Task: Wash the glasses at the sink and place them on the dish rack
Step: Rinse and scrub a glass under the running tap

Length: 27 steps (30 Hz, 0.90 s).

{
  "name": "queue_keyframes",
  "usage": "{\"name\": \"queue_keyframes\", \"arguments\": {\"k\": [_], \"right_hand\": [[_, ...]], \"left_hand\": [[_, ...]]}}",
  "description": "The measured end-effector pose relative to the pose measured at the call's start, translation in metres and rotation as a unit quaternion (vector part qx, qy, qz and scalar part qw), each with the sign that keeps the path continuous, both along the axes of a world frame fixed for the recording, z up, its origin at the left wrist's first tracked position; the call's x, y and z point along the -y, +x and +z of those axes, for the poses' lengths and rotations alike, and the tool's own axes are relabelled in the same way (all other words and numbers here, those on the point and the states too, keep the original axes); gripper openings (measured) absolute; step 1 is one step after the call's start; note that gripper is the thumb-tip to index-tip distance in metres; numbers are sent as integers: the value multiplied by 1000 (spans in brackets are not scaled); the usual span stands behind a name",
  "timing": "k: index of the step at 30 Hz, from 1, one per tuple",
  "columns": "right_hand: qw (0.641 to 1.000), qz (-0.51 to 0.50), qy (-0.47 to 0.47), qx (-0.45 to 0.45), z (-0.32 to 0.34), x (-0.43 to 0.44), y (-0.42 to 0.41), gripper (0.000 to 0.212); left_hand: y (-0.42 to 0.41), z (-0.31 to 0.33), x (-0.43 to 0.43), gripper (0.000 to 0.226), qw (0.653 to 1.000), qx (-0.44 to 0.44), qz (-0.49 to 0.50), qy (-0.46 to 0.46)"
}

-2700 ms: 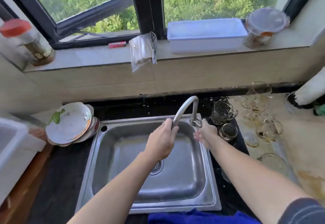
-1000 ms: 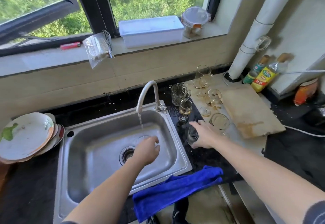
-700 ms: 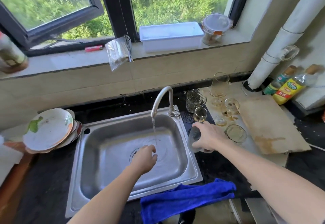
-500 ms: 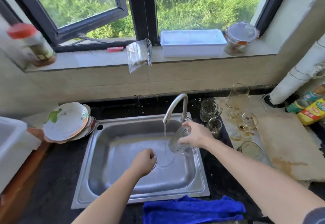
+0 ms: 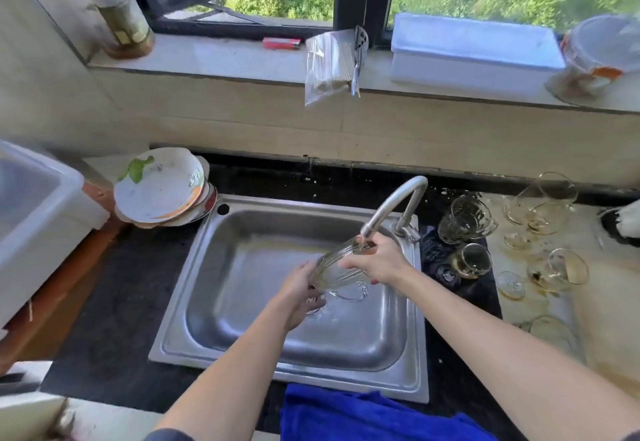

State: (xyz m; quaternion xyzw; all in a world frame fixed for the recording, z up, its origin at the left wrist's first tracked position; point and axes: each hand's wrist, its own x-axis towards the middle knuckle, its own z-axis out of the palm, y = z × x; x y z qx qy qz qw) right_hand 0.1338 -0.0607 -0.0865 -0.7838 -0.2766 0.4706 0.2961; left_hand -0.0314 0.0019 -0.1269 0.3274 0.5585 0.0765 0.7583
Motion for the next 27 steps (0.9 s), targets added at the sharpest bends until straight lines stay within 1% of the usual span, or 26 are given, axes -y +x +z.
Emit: {"name": "queue_keyframes", "arguments": {"k": [2,4,5,7,8,10,11,12,13,16,17,19,21,22,24,26,27], "right_hand": [[1000,-8,-6,-26,3,1,3,66],[997,-2,-23,-67,11,3,11,59],[994,-4,-30,-102,15,4,16,48],[988,-12,-32,-154,21,6,27,25],[989,-5,-30,-147,21,6,32,22],[995,26,-34,-92,19,3,35,22],[996,36,-37,-66,18,2,32,17],[997,35,-41,-54,16,0,28,12],[997,22,-45,-56,15,-1,24,11],[991,-23,-66,-111,12,1,15,21],[989,-24,-71,-125,13,2,14,22],[989,-7,-79,-125,15,2,13,19],[993,-9,-63,-96,19,-2,14,13],[995,-25,-51,-83,20,-4,15,13],[995,-52,-37,-81,22,-9,15,10],[994,-47,-42,-91,23,-10,14,6],[994,-38,-47,-96,25,-8,13,9]], "left_hand": [[10,-4,-5,30,996,65,33,-52],[19,-4,-11,30,989,99,58,-94],[22,-2,-14,32,987,100,56,-109],[22,-3,-18,36,990,73,21,-117],[21,-2,-20,38,992,50,-15,-112],[20,0,-22,42,990,25,-85,-107],[21,3,-22,41,989,33,-92,-114],[21,6,-22,38,988,54,-77,-122],[20,7,-23,34,988,82,-48,-125],[14,6,-32,30,982,142,30,-124],[12,4,-35,30,983,139,37,-117],[10,2,-39,29,990,104,3,-92],[12,3,-38,34,994,72,-42,-71],[15,3,-38,40,994,70,-43,-66],[20,2,-39,47,993,90,3,-69],[22,1,-42,40,988,120,48,-85],[21,1,-42,35,987,123,50,-90]]}}
